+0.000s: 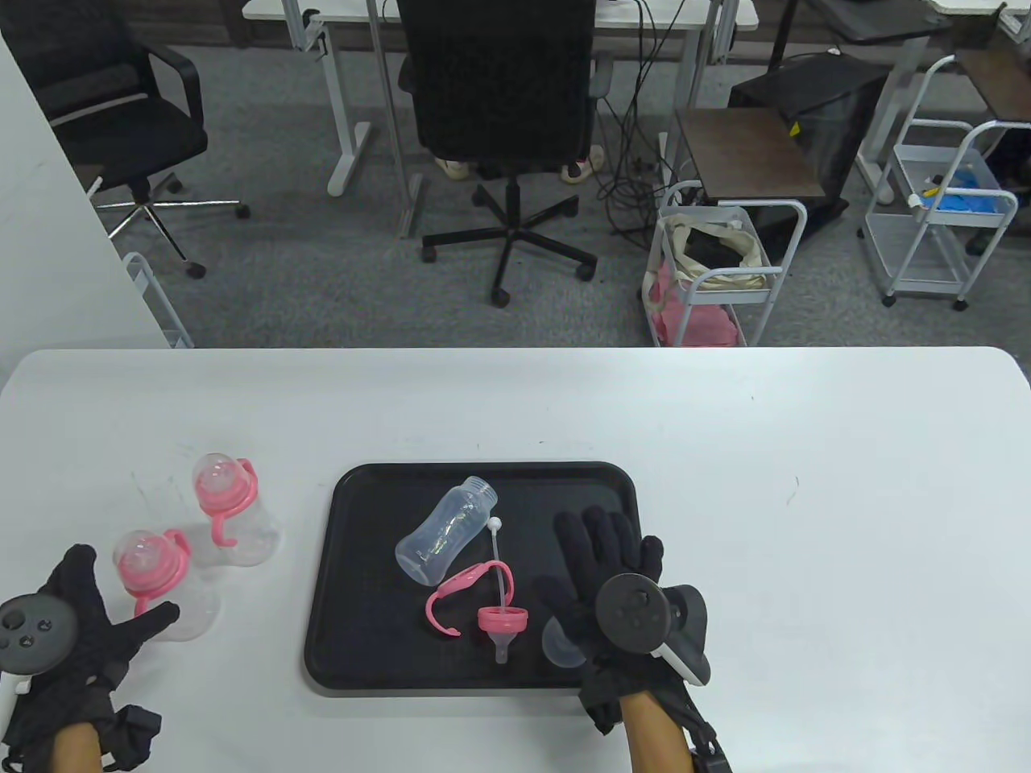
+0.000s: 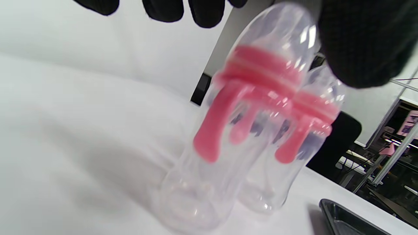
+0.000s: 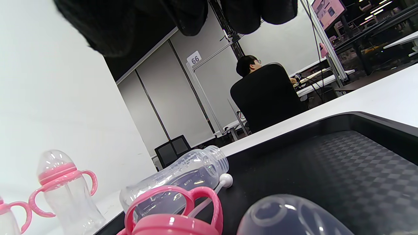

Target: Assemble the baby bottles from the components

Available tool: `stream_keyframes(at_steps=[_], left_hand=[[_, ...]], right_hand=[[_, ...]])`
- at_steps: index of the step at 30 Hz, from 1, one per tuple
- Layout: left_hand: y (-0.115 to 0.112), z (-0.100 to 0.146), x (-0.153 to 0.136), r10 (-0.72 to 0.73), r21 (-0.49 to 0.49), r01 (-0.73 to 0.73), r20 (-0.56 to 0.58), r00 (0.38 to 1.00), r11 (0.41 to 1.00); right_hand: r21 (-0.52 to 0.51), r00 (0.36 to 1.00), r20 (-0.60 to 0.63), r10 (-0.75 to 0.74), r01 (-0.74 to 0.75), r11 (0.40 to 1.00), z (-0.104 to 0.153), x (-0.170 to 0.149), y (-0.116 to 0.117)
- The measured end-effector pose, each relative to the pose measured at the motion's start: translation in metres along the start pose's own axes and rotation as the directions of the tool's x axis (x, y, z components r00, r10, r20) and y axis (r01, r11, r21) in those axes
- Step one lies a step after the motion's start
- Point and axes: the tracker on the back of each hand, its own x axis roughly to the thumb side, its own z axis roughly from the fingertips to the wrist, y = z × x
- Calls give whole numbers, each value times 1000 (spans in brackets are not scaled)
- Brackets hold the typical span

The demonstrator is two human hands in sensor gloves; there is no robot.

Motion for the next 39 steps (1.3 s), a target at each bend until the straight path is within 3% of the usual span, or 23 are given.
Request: stream_keyframes(at_steps=[5,11,17,25,32,39], left_hand=[[27,11,56,-143,143,120,167,976,982],[27,17,122,-111,133,66,363,925,989],[-15,7,180,-66,-38,96,478,876,995],[-94,-21,237,-42,-239,176,478,878,955],[-150,-44,259,-98,-340,248,401,911,907],[-188,-61,266,-161,-471,322,351,923,821]], right_hand=[[3,1000,-5,1,-1,1000,0,0,0],[2,1000,-10,1,-1,1000,0,-1,-1],[6,1000,-2,-5,5,1000,0,0,0],[8,1000,0,-18,18,1000,0,1,0],[0,1000,-6,-26,26,1000,0,-1,-1],[0,999,-14,-30,30,1000,0,-2,-2]])
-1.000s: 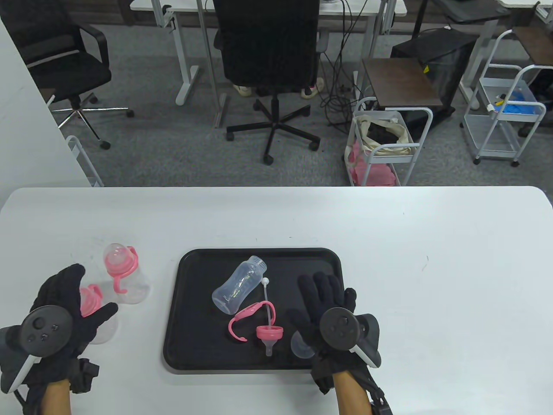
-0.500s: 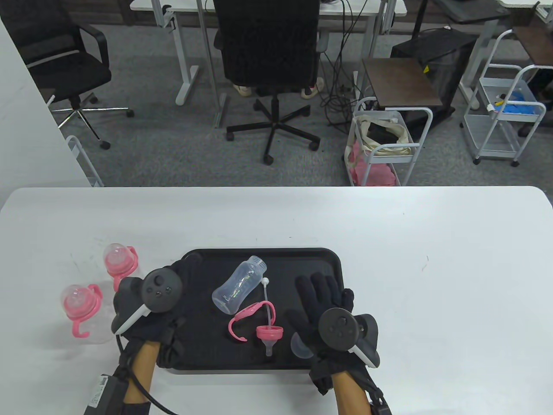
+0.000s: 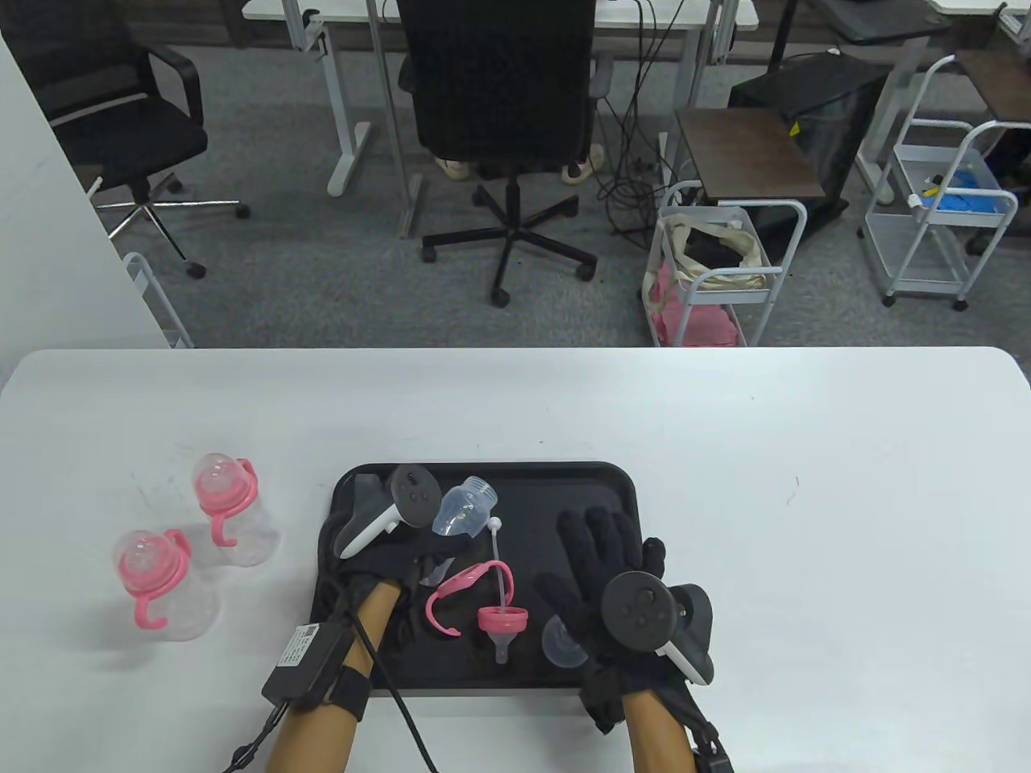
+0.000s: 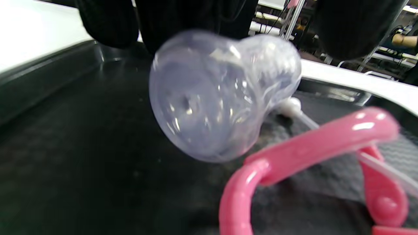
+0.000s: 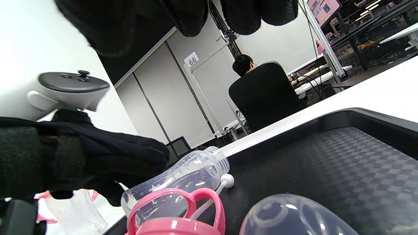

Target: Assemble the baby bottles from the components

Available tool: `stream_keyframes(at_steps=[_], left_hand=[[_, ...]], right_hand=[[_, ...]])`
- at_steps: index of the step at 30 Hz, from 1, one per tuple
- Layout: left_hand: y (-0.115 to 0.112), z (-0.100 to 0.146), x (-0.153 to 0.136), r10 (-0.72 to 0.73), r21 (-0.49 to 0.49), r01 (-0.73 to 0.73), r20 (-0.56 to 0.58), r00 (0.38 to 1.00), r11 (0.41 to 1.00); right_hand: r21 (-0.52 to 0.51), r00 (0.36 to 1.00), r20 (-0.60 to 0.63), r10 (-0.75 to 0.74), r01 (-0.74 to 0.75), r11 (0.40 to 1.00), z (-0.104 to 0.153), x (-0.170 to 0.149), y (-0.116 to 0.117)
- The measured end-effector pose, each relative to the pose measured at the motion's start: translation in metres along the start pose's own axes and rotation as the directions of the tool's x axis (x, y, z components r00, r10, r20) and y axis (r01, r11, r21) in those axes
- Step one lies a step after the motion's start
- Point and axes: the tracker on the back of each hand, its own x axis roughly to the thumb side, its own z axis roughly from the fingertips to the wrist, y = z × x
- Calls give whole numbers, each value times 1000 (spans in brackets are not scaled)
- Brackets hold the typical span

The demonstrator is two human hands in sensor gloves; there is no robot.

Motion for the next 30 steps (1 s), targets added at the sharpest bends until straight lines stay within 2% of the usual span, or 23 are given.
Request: stream_keyframes(at_steps=[5,6,12,17,23,28,30], left_hand=[[-12,-16,-1,-45,-38,44,-47,998,998],[-14,-17,-2,-41,-19,40,-54,998,999],[-19,-22,-9,-58,-48,54,-79,995,997],[-14,-17,-17,-23,-8,22,-73,997,1000],[19,21,-21,54,162,-59,40,998,985],[54,69,-29,155,300,-207,189,970,931],[61,85,-33,189,335,-261,232,954,905]], right_hand=[[2,1000,-8,-1,1,1000,0,-1,-1],[0,1000,-8,-1,1,1000,0,-1,-1],[-4,1000,-7,-3,2,1000,0,-2,-2],[3,1000,-3,-2,2,1000,0,-1,-1],[5,1000,2,-4,4,1000,0,0,0],[10,1000,1,-3,3,1000,0,0,0],[10,1000,1,-1,1,1000,0,0,0]])
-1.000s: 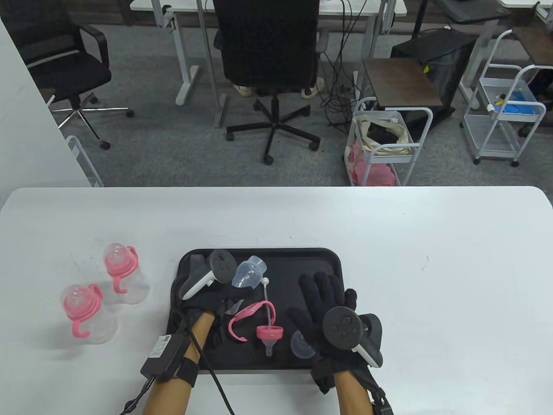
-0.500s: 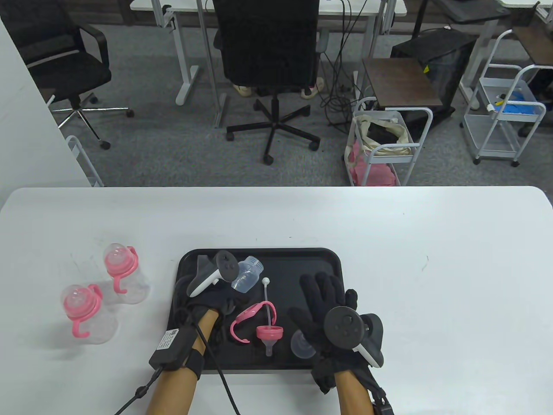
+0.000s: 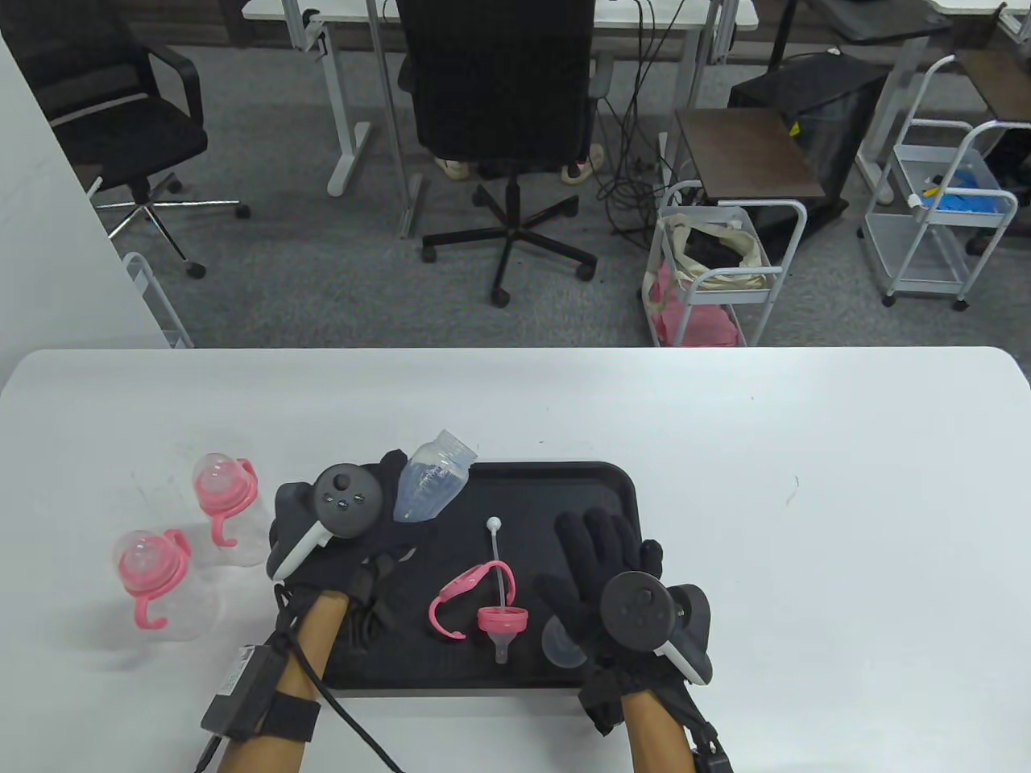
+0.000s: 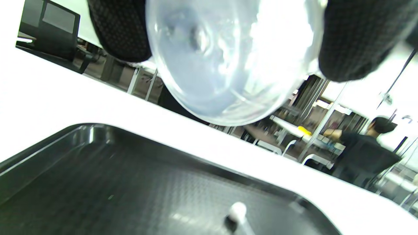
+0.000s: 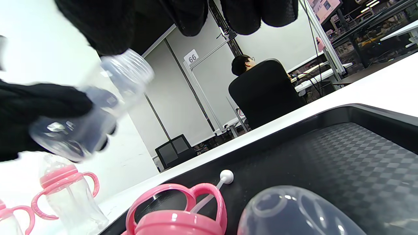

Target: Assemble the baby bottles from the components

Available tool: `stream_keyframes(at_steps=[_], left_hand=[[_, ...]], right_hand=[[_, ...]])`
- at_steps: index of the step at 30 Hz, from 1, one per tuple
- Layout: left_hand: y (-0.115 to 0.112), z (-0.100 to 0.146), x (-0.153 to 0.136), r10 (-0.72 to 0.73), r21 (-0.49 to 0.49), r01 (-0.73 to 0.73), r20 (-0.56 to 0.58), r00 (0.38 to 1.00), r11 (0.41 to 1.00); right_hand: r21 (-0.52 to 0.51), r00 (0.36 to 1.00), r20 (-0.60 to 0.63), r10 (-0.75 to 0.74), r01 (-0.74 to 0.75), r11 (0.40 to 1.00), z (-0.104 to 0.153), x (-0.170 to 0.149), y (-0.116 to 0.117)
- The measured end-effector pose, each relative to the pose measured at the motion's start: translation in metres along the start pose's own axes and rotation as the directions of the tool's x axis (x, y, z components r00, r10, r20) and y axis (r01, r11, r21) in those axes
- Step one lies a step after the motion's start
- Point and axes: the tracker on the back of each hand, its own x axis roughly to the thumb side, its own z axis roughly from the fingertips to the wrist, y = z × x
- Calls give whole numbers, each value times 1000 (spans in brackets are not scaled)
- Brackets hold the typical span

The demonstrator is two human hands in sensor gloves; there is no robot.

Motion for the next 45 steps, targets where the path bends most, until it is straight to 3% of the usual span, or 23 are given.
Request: stream_keyframes(at_steps=[8,17,26,29,33,40,45], left_hand=[[34,54,-13,4,117,-12,69,998,993],[30,87,-51,60,125,-67,58,997,990],[-7,87,-65,164,148,-188,158,974,971],[-12,87,-66,148,201,-179,159,976,963],[-20,87,-73,225,171,-251,161,961,953],[-29,84,-73,166,148,-187,147,975,971],[-34,82,-78,129,125,-145,126,984,982]], right_hand=[[5,1000,-4,6,-6,1000,0,0,1],[24,1000,-8,29,-29,999,0,1,4],[37,999,-25,23,-22,999,0,0,4],[38,999,-32,11,-10,999,0,0,4],[40,998,-46,-36,38,998,-1,0,4],[60,997,-2,-74,74,995,-4,14,2],[94,999,-1,-34,34,995,-23,28,1]])
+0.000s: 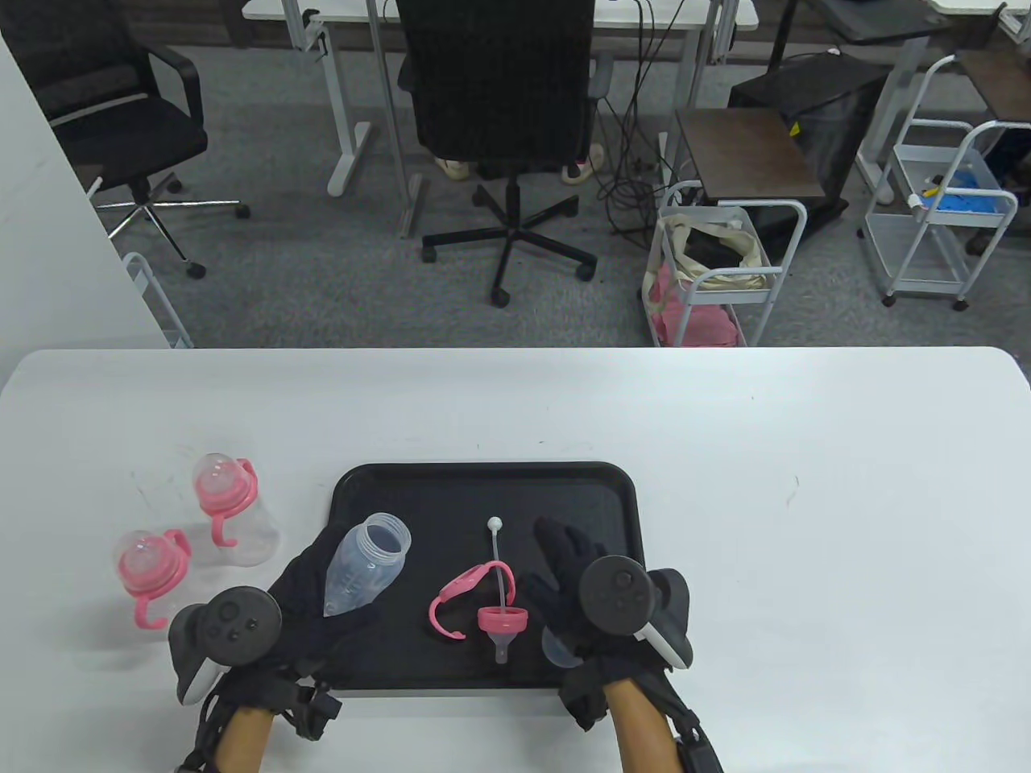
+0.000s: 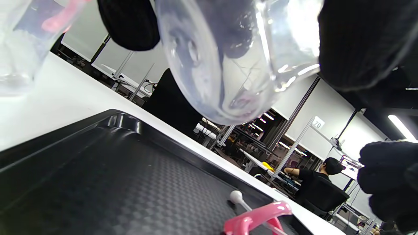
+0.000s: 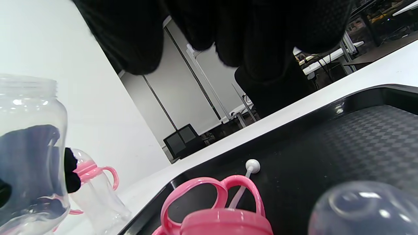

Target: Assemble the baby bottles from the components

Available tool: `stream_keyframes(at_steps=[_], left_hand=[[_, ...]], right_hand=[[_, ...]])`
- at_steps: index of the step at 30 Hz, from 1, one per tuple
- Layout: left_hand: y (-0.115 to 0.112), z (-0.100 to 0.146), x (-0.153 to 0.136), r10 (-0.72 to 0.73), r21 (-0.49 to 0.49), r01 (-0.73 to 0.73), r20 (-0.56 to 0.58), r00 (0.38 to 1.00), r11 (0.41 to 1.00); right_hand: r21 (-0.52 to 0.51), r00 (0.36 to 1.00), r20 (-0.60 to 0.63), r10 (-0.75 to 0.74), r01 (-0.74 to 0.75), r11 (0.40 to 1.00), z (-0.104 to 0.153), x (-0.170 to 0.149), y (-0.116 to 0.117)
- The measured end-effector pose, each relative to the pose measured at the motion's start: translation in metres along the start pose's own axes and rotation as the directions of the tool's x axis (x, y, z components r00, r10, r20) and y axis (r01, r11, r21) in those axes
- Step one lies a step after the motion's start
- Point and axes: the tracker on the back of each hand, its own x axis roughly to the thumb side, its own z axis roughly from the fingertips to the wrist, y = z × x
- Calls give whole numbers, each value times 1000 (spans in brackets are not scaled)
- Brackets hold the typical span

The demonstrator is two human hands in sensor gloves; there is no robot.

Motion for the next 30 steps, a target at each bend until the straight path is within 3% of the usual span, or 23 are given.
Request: stream_keyframes(at_steps=[5,8,13,25,30], left_hand=[[-2,-1,-5,22,-12,-22,-3,1000,1000],[-3,-3,-7,38,-24,-38,-4,999,999],[-3,-6,-9,41,-36,-41,-1,999,999],[-6,-13,-15,51,-60,-52,-21,998,997],[-5,-14,-15,55,-59,-56,-25,998,997]], right_hand=[[181,991,-78,111,-95,979,-36,5,10],[335,971,-162,175,-113,935,-60,1,23],[466,943,-236,233,-101,879,-83,-9,44],[637,913,-314,261,-1,771,-102,-29,85],[624,918,-309,250,-3,781,-104,-30,87]])
